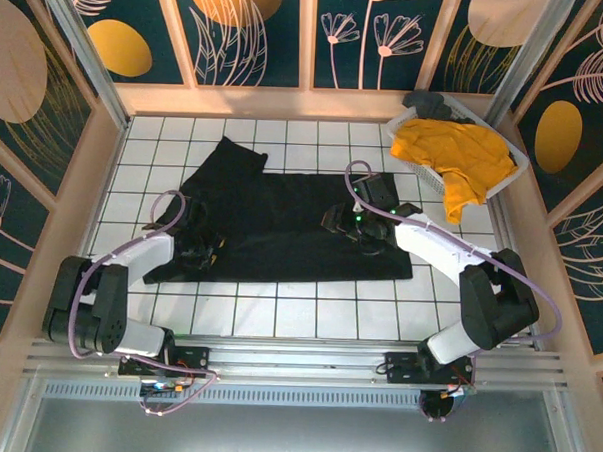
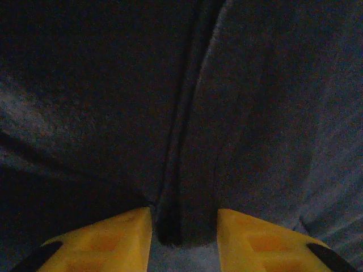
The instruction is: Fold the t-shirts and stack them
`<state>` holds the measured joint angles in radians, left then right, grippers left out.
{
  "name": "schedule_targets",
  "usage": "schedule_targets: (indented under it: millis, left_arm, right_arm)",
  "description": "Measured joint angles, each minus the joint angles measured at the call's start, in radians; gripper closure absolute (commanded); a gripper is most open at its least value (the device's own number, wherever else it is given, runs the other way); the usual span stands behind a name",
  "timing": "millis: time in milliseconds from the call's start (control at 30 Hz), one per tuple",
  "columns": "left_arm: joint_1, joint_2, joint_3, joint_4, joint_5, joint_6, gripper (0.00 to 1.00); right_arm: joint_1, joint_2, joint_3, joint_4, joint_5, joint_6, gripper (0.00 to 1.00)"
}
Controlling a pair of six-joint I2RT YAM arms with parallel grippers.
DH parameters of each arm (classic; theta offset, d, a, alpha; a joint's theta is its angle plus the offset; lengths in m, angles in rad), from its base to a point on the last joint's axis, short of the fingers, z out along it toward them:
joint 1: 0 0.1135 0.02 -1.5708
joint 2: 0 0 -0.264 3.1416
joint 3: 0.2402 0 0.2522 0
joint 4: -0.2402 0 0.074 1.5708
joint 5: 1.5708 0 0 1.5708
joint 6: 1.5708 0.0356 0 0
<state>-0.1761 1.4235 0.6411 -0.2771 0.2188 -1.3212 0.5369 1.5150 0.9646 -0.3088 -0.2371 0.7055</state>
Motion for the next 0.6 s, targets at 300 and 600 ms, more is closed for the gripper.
schedule_targets:
  millis: [300,600]
  left_arm:
    - [-0.006,0.058,0.097,-0.006,-0.019,0.016,0.94]
    - [-0.034,0.203,0.280,-0.020,-0.024,0.076,0.99]
  right_arm:
    - [0.000,0.000,0.000,0.000,0.000,0.009,0.43]
    - [0.000,0.009,0.012,0.000,0.000,0.011,0.43]
